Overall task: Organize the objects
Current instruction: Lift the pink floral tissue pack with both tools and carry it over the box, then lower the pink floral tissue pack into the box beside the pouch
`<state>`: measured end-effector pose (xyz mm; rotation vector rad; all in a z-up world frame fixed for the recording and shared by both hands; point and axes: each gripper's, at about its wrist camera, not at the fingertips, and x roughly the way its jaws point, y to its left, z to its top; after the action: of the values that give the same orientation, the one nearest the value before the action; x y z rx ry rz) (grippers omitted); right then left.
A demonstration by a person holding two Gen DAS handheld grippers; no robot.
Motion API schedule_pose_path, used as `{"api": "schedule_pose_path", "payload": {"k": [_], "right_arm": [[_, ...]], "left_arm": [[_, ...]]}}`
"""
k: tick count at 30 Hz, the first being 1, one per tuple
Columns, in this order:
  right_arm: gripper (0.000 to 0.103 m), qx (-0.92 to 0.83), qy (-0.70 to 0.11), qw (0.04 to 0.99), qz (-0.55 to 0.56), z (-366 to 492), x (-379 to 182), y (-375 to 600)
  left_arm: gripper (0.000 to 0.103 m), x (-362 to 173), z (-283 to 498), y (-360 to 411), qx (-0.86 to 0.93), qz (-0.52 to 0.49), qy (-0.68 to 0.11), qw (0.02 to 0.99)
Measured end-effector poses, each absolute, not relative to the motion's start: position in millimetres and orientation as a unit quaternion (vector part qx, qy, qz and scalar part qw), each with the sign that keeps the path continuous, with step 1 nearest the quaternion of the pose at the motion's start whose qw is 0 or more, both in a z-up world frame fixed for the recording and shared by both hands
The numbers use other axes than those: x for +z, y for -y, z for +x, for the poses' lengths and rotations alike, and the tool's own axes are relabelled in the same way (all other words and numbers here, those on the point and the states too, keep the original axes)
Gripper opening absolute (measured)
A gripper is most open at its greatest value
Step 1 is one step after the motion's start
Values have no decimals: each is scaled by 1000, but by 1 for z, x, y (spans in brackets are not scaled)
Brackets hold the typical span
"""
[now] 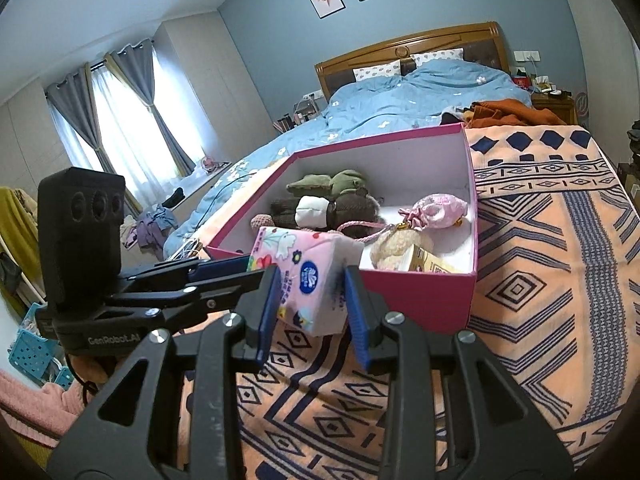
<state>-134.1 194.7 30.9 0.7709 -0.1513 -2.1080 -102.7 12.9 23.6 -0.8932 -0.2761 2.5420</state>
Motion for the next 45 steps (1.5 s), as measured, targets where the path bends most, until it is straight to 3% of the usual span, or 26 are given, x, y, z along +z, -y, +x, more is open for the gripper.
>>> {"api": "schedule_pose_path", "payload": {"k": [45], "right_arm": [[36, -844, 81, 428, 313, -168, 37, -190]], "left_arm": [[37, 37, -127, -16, 924, -313, 88, 201]]}}
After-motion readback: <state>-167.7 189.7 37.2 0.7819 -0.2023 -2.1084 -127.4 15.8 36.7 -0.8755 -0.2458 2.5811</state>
